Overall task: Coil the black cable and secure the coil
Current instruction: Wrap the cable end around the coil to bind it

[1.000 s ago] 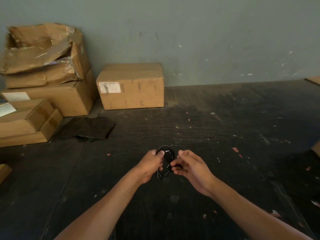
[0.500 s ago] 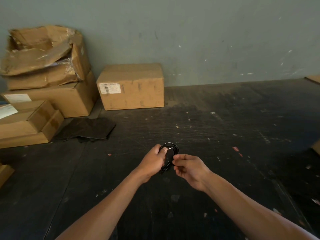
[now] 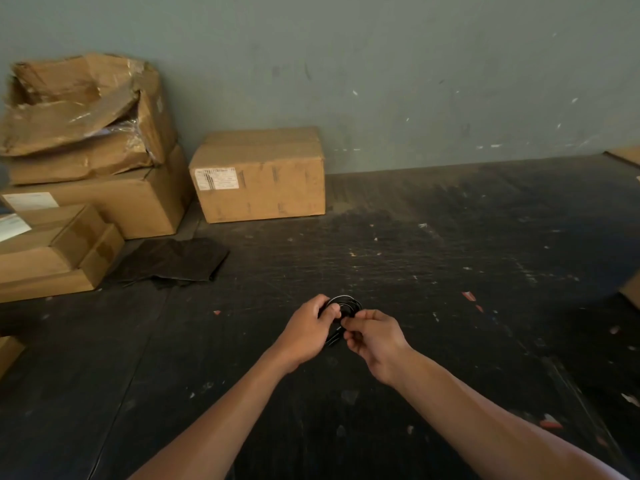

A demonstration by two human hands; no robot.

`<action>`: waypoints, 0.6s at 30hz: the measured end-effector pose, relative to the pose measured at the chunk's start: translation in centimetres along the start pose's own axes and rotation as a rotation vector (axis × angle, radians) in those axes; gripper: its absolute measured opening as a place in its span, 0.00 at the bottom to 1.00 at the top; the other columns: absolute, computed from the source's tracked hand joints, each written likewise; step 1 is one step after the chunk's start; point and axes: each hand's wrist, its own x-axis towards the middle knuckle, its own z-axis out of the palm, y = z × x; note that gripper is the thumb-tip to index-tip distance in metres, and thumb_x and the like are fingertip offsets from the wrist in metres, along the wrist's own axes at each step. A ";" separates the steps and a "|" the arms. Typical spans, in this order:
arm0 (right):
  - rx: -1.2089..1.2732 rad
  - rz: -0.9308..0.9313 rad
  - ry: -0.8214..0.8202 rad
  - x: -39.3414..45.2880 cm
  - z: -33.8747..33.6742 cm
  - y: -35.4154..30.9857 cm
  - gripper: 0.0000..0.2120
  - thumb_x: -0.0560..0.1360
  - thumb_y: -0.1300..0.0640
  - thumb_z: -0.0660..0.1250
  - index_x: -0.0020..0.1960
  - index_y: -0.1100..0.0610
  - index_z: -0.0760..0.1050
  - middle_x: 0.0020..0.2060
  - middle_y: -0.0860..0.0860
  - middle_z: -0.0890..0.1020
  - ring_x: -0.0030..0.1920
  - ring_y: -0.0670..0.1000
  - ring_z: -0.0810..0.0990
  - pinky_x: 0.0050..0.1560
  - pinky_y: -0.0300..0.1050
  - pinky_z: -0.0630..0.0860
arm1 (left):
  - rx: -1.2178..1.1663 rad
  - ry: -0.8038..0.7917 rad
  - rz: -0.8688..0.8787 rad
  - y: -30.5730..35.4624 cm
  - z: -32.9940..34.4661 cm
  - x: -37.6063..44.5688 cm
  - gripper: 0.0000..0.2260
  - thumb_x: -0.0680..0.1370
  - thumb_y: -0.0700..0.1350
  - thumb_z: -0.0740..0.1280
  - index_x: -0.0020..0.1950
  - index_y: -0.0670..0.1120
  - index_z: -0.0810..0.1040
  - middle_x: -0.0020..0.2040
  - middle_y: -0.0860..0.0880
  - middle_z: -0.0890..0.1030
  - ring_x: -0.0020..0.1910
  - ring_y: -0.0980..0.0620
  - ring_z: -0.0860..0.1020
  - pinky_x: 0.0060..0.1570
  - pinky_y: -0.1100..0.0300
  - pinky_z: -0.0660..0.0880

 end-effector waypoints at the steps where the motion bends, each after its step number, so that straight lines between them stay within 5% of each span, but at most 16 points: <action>1: 0.061 0.023 0.015 0.1 0.2 0.1 0.09 0.74 0.70 0.68 0.52 0.62 0.74 0.41 0.57 0.81 0.38 0.51 0.78 0.41 0.45 0.78 | 0.006 -0.004 0.012 0.0 0.1 -0.1 0.07 0.84 0.50 0.59 0.49 0.54 0.76 0.42 0.55 0.79 0.36 0.68 0.77 0.34 0.72 0.70; 4: 0.233 0.085 0.011 0.3 0.5 0.3 0.09 0.75 0.70 0.67 0.54 0.63 0.74 0.42 0.58 0.82 0.38 0.51 0.79 0.42 0.44 0.78 | 0.092 0.019 0.087 0.0 0.4 -0.4 0.06 0.83 0.48 0.60 0.53 0.50 0.77 0.43 0.55 0.78 0.38 0.70 0.77 0.35 0.74 0.71; 13: 0.436 0.162 -0.052 0.1 0.7 0.2 0.06 0.77 0.69 0.64 0.51 0.62 0.76 0.45 0.59 0.81 0.40 0.51 0.79 0.43 0.43 0.76 | 0.654 0.136 0.210 -0.1 0.9 -1.2 0.14 0.85 0.50 0.53 0.62 0.46 0.73 0.57 0.48 0.75 0.54 0.53 0.76 0.56 0.54 0.76; 18: 0.492 0.179 -0.076 0.0 0.7 -0.1 0.08 0.78 0.67 0.63 0.56 0.63 0.76 0.45 0.59 0.81 0.39 0.51 0.79 0.41 0.44 0.75 | 0.637 0.148 0.220 0.0 1.6 -1.6 0.20 0.84 0.56 0.48 0.59 0.47 0.74 0.55 0.49 0.75 0.52 0.54 0.76 0.57 0.51 0.75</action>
